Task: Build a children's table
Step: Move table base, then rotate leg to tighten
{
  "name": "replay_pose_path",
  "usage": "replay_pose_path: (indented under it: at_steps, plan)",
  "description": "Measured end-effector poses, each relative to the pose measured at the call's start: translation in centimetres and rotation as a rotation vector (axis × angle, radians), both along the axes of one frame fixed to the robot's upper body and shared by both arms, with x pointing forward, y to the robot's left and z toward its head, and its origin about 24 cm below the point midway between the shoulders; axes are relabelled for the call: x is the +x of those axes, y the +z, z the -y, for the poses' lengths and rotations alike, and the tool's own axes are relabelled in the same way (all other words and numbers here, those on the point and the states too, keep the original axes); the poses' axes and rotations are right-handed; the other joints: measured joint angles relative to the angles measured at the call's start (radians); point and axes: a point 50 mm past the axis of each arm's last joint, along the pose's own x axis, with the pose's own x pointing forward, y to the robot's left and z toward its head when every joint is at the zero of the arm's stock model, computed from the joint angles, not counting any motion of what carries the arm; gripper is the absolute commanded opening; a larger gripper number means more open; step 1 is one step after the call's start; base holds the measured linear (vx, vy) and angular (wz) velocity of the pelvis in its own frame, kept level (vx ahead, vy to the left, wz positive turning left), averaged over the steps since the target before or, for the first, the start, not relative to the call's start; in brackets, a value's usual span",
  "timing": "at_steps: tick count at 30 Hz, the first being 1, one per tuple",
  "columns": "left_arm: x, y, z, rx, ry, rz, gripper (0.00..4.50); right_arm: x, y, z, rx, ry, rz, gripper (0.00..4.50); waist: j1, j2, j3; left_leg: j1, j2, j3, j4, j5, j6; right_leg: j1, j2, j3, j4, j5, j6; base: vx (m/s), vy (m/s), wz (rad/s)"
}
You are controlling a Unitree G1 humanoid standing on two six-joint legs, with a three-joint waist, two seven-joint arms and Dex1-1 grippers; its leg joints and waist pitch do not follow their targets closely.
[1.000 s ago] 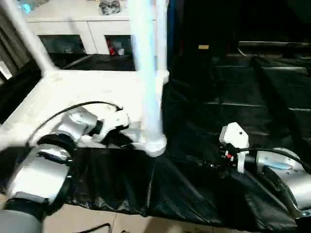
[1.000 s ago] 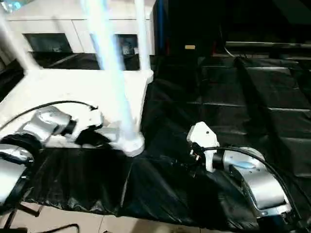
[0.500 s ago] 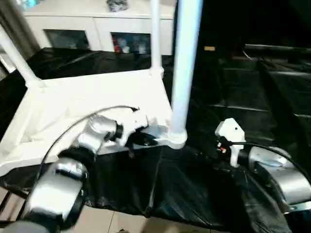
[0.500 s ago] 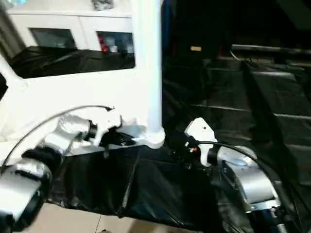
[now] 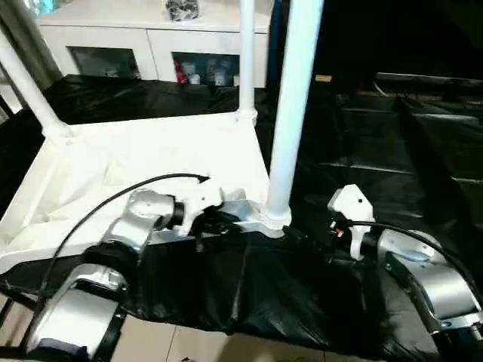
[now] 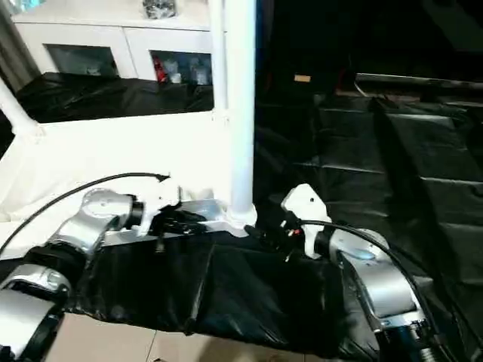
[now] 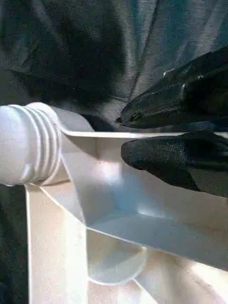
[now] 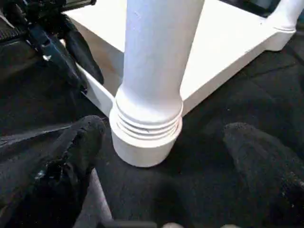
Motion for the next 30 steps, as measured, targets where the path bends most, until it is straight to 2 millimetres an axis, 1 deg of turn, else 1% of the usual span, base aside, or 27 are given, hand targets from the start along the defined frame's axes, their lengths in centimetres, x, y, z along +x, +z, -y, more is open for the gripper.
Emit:
replay_pose_path:
  at_steps: [2,6,13,19,21,22,26,27,28,30]
  plan:
    - [0.0,0.0,-0.4,0.007,0.009,-0.007,0.32,0.1,0.0,0.0,-0.001,0.000,0.002,4.50,-0.004,-0.001,0.000,0.000,0.000,0.000,0.000,0.001,-0.001,0.000,0.000,0.000,0.000,0.001,0.000,0.000,0.000,0.00]
    - [0.0,0.0,-0.6,0.002,0.014,-0.025,0.04,0.8,0.3,-0.3,-0.004,0.008,0.017,4.50,-0.007,-0.003,0.001,0.000,0.000,0.000,0.000,0.003,-0.002,0.000,0.000,0.000,0.000,0.001,0.000,0.000,0.000,0.00]
    - [-0.1,0.1,-0.6,-0.003,-0.004,-0.031,0.04,2.1,0.2,-1.5,0.003,0.068,0.022,4.50,-0.006,-0.006,-0.001,-0.001,0.000,0.000,-0.003,0.003,-0.001,-0.001,0.000,-0.001,0.000,0.001,0.000,0.000,0.000,0.00]
    - [0.0,0.3,-0.4,0.000,-0.013,-0.020,0.04,2.9,-0.8,-2.7,-0.063,0.138,0.012,4.50,-0.003,-0.016,0.000,-0.001,0.001,0.000,-0.004,0.003,-0.002,-0.002,0.000,-0.001,-0.001,0.001,0.000,0.000,0.000,0.00]
    - [-0.1,0.3,-0.5,0.001,-0.012,-0.020,0.04,3.1,-0.9,-3.1,-0.062,0.147,0.008,4.50,-0.004,-0.019,0.000,-0.001,0.001,0.000,-0.004,0.003,-0.002,-0.002,0.000,-0.001,-0.001,0.001,0.000,0.000,0.000,0.00]
    - [-0.1,0.4,-0.5,0.002,-0.011,-0.019,0.04,3.3,-1.1,-3.3,-0.061,0.147,-0.003,4.50,-0.005,-0.022,0.001,-0.001,0.001,0.000,-0.004,0.003,-0.002,-0.002,0.000,-0.001,0.000,0.001,0.000,0.000,0.000,0.00]
    - [-0.2,0.4,-0.7,0.002,-0.011,-0.017,0.04,3.8,-1.5,-4.0,-0.043,0.156,-0.022,4.50,-0.005,-0.026,0.001,-0.001,0.001,0.000,-0.004,0.003,-0.002,-0.002,0.000,-0.001,0.000,0.001,0.000,0.000,0.000,0.00]
    - [-0.2,0.5,-0.7,0.003,-0.014,-0.018,0.00,3.9,-1.5,-4.2,-0.038,0.162,-0.026,4.32,-0.006,-0.027,0.002,-0.001,0.001,0.001,-0.004,0.003,-0.002,-0.002,0.000,-0.001,0.000,0.001,0.000,0.000,0.000,0.00]
    - [-0.3,0.5,-0.8,0.004,-0.019,-0.019,0.00,3.9,-1.6,-4.2,-0.037,0.165,-0.034,4.32,-0.005,-0.028,0.001,-0.001,0.001,0.001,-0.005,0.003,-0.002,-0.002,0.000,-0.001,0.000,0.001,0.000,0.000,0.000,0.00]
    - [-0.3,0.5,-0.9,0.007,-0.025,-0.020,0.00,3.9,-1.8,-4.2,-0.035,0.168,-0.038,4.11,-0.004,-0.030,0.000,-0.001,0.001,0.001,-0.006,0.003,-0.002,-0.002,0.000,-0.001,-0.001,0.001,0.000,0.000,0.000,0.00]
